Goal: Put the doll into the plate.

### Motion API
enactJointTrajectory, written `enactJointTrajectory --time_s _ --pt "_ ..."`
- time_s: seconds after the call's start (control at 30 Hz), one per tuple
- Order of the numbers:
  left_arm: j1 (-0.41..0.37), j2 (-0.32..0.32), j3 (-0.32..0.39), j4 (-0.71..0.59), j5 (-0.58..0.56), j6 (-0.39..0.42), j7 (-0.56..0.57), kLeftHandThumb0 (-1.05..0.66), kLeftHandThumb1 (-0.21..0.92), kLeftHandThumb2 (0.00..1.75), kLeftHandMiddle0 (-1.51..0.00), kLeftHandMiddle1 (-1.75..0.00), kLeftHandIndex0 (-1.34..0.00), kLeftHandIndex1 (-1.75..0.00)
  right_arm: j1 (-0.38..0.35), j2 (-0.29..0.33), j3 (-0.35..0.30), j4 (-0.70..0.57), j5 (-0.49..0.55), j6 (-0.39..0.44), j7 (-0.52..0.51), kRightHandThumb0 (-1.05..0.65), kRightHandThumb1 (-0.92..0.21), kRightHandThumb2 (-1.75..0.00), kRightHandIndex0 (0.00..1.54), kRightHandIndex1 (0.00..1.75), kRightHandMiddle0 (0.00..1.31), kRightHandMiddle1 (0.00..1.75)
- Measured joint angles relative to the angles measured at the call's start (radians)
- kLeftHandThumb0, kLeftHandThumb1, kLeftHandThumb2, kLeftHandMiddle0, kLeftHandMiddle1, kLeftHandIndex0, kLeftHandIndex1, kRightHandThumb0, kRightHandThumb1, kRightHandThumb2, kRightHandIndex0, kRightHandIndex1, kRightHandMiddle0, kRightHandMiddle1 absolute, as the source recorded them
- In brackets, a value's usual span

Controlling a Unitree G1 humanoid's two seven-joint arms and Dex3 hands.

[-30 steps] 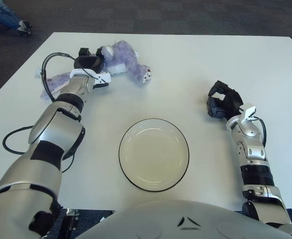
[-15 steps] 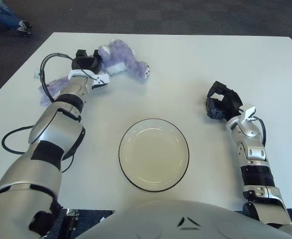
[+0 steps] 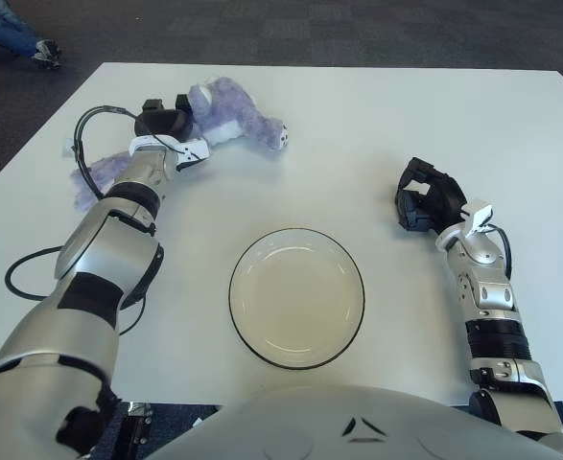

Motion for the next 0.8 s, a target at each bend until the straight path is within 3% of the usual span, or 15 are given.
enactJointTrajectory --time_s 0.13,0.2,0.3,0.8 --pt "0.000 0.001 -0.006 -0.001 0.003 -0.013 0.007 0.44 0.38 1.22 -0.57 -1.71 0.00 -1.73 0.000 -0.002 0.001 -0.002 0.001 0.004 0.003 -0.51 -0.24 -1.41 1.23 1.75 0.67 1.75" --pt "0.001 0.004 -0.014 -0.001 0.012 -0.021 0.014 0.18 0.44 1.16 -0.46 -1.73 -0.21 -1.74 0.000 -0.004 0.003 -0.004 0.002 0.008 0.005 -0.51 -0.23 -1.42 1.23 1.75 0.68 1.75" --pt "0.003 0.006 -0.024 0.000 0.019 -0.029 0.022 0.06 0.48 1.13 -0.40 -1.74 -0.31 -1.74 0.000 -0.007 0.004 -0.008 0.002 0.016 0.006 -0.51 -0.23 -1.43 1.23 1.75 0.69 1.75" --pt "0.004 0.012 -0.056 0.001 0.031 -0.038 0.039 0.00 0.44 1.18 -0.41 -1.75 -0.40 -1.75 0.000 -0.011 0.013 -0.027 -0.002 0.049 -0.007 -0.52 -0.22 -1.44 1.24 1.75 0.69 1.75"
